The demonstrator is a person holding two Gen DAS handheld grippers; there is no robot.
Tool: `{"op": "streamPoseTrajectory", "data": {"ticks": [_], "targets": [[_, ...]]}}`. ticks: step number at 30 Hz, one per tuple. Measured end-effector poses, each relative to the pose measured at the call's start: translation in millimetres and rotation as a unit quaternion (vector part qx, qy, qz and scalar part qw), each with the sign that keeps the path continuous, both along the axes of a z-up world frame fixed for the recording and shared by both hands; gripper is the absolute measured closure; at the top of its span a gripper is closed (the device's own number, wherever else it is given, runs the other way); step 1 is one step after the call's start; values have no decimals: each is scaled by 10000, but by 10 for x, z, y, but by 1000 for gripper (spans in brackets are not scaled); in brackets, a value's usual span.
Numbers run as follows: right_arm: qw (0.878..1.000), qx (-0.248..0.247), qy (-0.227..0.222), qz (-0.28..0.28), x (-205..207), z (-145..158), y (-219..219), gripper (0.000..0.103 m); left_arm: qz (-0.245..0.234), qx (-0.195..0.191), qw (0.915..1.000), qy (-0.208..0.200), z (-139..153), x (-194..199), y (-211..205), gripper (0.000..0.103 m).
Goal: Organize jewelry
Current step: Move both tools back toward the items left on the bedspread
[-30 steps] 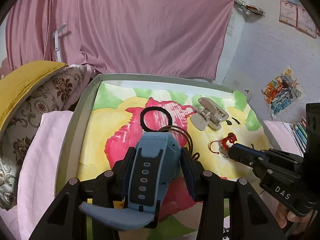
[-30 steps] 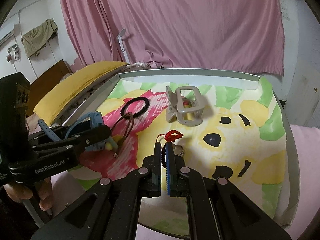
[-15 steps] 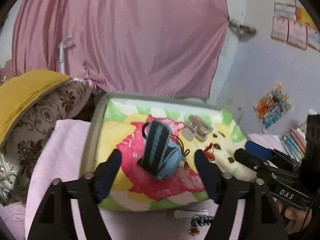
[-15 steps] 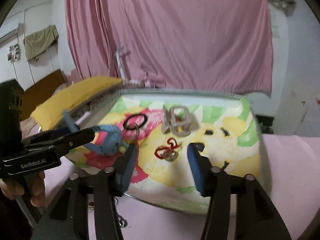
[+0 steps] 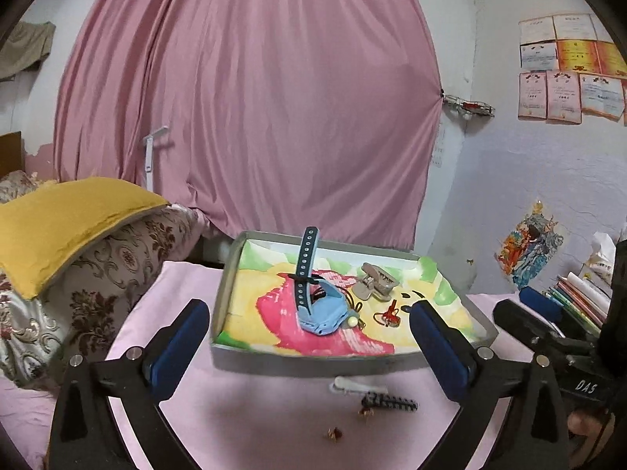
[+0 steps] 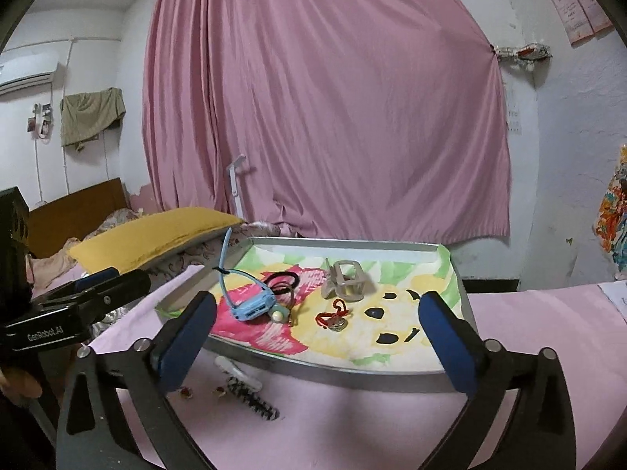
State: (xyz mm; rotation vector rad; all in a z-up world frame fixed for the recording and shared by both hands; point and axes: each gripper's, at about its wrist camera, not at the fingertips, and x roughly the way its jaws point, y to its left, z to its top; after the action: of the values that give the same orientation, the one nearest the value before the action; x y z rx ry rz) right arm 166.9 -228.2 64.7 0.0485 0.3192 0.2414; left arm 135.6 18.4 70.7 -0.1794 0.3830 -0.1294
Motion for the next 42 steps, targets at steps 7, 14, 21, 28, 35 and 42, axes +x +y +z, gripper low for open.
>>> {"op": "streamPoseTrajectory", "data": {"ticks": [7,14,21,28,35,42], "targets": [[9997,-172,-97,171,-263,4,1,2,17,72,10000,7,-40,-280,40,0],[9964,-609,184,558,-346,-55,57,2,-213,222,9985,453,-208,-382,62,0],[9873,-887,886,980,-204,-193,66,2,-519,208,9914,1186,-416,-240,59,1],[9715,-1176,1607,1288,17,-391,161,28,-765,336,9823,1674,-547,-97,-14,17],[9559,-1341,2085,1576,246,-542,274,52,-1051,609,9721,2008,-630,26,-131,44],[9462,-1438,2279,1789,441,-586,367,70,-1286,907,9637,2156,-630,175,-223,60]]}}
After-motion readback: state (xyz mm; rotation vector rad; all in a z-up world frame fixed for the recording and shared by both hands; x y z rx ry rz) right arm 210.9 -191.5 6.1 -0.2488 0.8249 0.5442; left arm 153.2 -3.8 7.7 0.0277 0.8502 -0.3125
